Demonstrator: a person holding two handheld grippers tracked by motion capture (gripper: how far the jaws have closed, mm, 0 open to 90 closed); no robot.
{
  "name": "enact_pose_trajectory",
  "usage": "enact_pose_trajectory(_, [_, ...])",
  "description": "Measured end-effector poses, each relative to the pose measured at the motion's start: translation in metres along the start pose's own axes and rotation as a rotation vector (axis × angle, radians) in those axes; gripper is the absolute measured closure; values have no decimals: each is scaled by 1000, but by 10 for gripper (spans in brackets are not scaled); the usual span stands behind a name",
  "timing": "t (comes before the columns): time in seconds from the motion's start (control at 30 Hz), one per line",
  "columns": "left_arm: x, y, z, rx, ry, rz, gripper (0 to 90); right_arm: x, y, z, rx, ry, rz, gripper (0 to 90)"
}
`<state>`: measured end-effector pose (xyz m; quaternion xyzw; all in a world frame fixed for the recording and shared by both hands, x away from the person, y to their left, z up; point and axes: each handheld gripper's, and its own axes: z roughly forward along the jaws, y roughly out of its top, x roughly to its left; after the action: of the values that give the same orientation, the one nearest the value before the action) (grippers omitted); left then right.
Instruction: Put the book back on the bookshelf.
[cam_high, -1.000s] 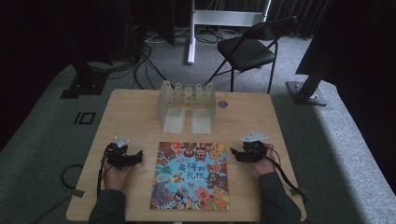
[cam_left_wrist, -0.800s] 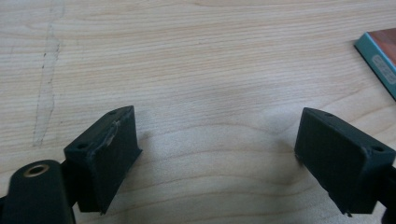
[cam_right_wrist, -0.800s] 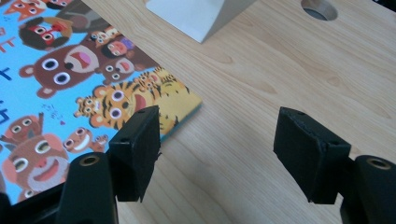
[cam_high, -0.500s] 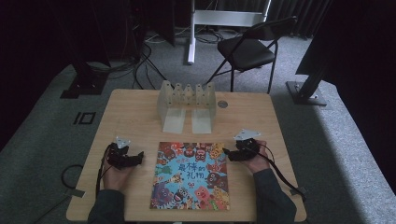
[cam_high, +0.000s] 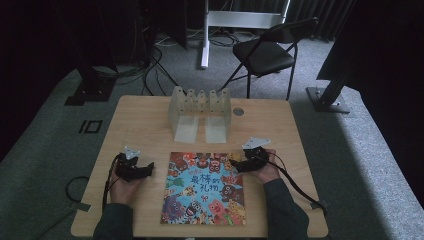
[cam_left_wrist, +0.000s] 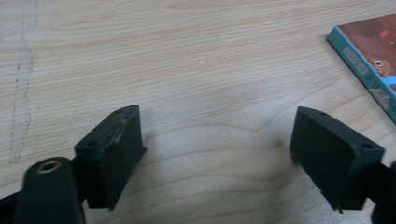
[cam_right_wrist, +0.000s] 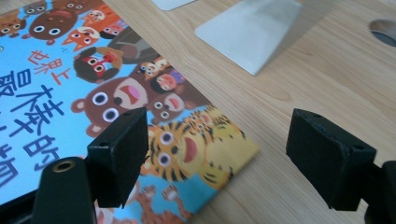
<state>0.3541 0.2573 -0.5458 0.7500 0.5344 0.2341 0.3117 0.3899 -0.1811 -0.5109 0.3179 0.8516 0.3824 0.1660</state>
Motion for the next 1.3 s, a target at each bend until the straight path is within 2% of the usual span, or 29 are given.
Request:
enact_pose_trajectory(0.03, [0, 0, 0, -3, -2, 2, 198, 0, 0, 0, 0, 0, 0, 207])
enact_pose_trajectory(0.1, [-1, -1, -1, -15, -19, 15, 286, 1, 1, 5, 7, 5, -3, 205])
enact_pose_trajectory(0.17, [-2, -1, -1, -21, -34, 29, 322, 2, 0, 11, 11, 12, -1, 205])
enact_pose_trajectory(0.33, [-3, 0, -3, -7, -52, 38, 343, 0, -5, 21, 26, 16, 26, 205])
enact_pose_trajectory(0.4, [-6, 1, -5, -13, -109, 40, 400, -1, -6, 23, 32, 16, 34, 205])
enact_pose_trajectory(0.47, [-12, 3, -8, -38, -148, 58, 388, -2, -8, 25, 30, 19, 43, 205])
enact_pose_trajectory(0.57, [-23, 7, -14, -65, -176, 103, 362, -4, -9, 26, 32, 15, 50, 205])
enact_pose_trajectory(0.67, [-37, 11, -20, -66, -227, 137, 353, -6, -11, 27, 40, 9, 59, 205])
enact_pose_trajectory(0.8, [-56, 14, -28, -84, -226, 176, 263, -7, -14, 28, 39, 18, 73, 205])
enact_pose_trajectory(0.87, [-65, 14, -31, -86, -232, 199, 182, -8, -14, 28, 38, 22, 75, 205])
enact_pose_trajectory(0.93, [-73, 12, -35, -89, -259, 224, 160, -8, -14, 29, 37, 27, 79, 205])
enact_pose_trajectory(1.07, [-90, 5, -41, -95, -285, 274, 116, -9, -15, 30, 32, 42, 93, 205])
enact_pose_trajectory(1.17, [-106, -1, -45, -86, -300, 328, 79, -9, -15, 30, 33, 50, 103, 205])
enact_pose_trajectory(1.3, [-127, -8, -46, -61, -335, 425, 35, -10, -15, 30, 36, 53, 109, 205])
